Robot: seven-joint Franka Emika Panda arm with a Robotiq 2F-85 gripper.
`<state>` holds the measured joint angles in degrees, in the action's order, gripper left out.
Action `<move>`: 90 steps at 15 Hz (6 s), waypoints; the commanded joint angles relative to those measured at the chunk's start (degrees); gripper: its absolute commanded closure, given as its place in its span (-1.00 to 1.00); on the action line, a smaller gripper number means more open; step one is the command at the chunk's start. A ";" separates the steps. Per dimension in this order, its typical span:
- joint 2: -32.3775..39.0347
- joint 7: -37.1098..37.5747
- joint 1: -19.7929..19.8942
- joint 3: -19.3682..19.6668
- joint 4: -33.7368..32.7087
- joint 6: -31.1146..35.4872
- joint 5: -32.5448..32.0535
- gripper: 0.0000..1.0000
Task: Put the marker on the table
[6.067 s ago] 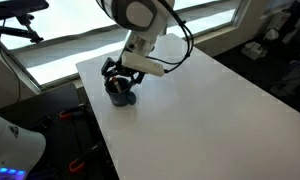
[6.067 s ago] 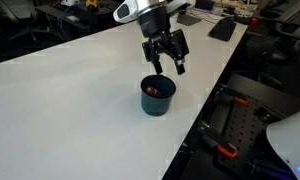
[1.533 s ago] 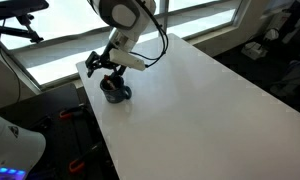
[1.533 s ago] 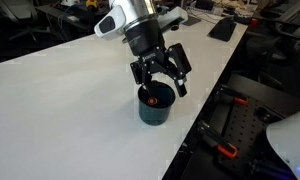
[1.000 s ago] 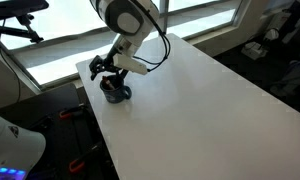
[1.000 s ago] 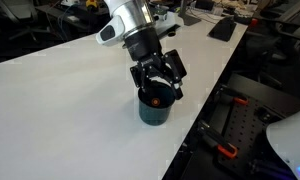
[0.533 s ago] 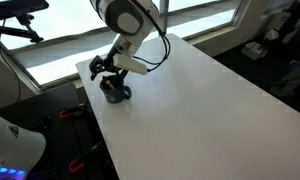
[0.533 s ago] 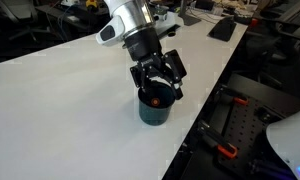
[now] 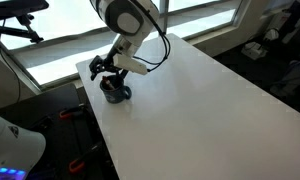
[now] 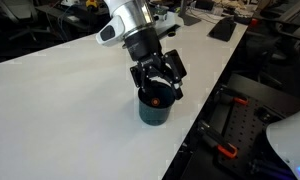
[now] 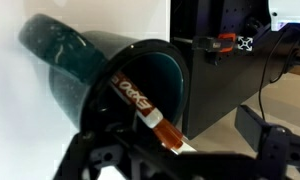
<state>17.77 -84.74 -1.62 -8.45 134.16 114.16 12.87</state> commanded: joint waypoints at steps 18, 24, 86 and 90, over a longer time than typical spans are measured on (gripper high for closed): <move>0.08 0.11 0.29 -0.29 -0.14 -0.10 -0.12 -1.00; -0.11 -0.80 0.55 -0.42 0.27 1.34 0.62 -0.50; -8.91 -11.30 4.32 4.31 -9.94 -4.24 16.92 0.92; -7.35 -11.32 4.72 5.10 -11.63 -4.22 16.35 0.92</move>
<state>9.05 -95.25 2.78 -4.11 124.55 111.14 28.42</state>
